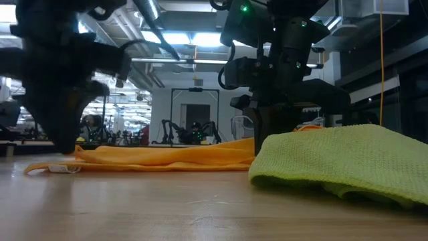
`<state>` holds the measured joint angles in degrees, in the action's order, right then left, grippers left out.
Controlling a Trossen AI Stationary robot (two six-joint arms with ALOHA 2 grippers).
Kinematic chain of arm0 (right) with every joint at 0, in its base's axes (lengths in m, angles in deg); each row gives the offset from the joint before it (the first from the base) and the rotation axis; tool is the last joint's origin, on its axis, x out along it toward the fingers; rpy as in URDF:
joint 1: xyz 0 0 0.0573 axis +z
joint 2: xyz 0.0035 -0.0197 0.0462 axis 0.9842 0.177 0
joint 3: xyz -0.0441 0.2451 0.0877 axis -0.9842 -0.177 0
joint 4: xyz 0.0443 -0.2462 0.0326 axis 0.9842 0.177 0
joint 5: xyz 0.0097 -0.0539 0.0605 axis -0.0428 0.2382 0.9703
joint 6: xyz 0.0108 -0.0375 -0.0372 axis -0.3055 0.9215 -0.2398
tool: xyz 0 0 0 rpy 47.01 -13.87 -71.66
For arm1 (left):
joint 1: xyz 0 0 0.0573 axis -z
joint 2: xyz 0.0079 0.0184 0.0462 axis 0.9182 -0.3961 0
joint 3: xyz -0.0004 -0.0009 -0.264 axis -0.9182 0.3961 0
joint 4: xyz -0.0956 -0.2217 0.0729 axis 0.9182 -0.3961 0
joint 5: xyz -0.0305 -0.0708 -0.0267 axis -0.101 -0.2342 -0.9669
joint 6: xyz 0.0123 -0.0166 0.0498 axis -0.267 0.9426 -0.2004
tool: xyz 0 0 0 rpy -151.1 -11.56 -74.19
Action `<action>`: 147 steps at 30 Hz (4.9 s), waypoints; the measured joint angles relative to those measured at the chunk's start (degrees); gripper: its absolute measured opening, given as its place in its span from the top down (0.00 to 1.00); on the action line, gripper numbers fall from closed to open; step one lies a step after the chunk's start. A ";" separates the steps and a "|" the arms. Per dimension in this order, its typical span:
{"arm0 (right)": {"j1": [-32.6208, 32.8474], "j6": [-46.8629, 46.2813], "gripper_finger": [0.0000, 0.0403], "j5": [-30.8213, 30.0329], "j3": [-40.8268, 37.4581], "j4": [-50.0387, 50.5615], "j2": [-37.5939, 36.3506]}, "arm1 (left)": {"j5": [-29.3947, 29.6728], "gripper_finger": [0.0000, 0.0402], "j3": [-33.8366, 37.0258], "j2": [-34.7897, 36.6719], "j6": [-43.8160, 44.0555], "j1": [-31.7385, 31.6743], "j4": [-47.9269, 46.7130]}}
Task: Fold microfiber towels
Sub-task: Fold the left yellow microfiber cloth
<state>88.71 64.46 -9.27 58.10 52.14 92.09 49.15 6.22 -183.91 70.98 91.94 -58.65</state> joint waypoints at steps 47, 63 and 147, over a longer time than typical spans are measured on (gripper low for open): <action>2.23 -1.72 0.90 2.62 -0.22 0.87 -2.45 | -3.46 0.92 -5.84 -0.42 16.36 3.27 -6.38; 0.74 0.53 0.71 2.12 8.09 20.60 -2.78 | -1.29 0.74 -5.95 3.72 13.11 -1.47 -11.73; -16.83 -19.76 0.81 -16.53 -13.44 -6.75 -23.39 | 49.28 1.00 -11.43 -28.15 61.54 5.53 9.21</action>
<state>71.88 44.70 -25.80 44.66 45.39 68.70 98.43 -5.21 -212.06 132.53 97.47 -49.44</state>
